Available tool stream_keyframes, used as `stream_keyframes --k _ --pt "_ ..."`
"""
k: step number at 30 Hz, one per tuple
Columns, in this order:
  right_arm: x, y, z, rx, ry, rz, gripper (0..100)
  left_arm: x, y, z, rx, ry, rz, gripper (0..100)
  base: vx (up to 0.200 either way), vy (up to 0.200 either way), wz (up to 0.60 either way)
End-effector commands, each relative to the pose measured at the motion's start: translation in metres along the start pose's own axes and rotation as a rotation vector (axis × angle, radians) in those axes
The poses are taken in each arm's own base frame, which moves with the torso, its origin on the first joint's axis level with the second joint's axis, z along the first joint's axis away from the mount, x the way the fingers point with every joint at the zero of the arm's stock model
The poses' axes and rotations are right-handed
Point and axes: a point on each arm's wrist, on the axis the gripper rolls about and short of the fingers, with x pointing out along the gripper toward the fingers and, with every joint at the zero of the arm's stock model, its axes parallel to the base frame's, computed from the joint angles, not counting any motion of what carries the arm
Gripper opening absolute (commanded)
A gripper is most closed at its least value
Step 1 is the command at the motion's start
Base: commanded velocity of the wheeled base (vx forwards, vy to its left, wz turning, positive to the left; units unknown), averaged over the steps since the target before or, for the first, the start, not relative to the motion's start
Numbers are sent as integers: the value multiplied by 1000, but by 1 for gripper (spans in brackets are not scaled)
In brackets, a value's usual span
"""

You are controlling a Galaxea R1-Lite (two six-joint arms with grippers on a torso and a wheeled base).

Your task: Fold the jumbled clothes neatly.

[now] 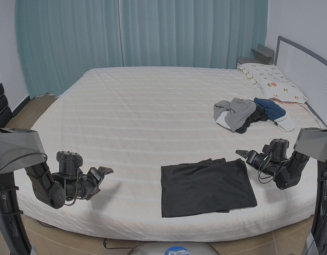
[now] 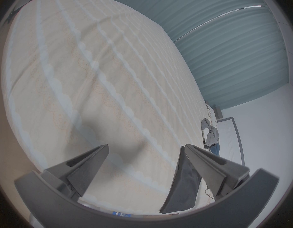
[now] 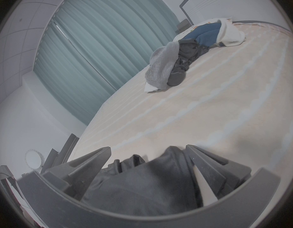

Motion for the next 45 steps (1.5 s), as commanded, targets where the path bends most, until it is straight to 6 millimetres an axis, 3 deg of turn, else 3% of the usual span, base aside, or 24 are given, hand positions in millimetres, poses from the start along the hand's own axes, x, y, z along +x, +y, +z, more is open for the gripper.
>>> stream_keyframes --k 1,13,14,45 --pt "33 -4 -19 -1 21 7 100 0 0 0 0 0 1 100 0 0 0" --pt "39 -4 -16 -5 1 17 100 0 1 0 0 1 2 100 0 0 0" --pt "39 -5 -16 -4 1 16 0 0 1 0 0 1 2 100 0 0 0" --pt "29 -34 -1 29 -36 -54 0 0 1 0 0 1 2 100 0 0 0"
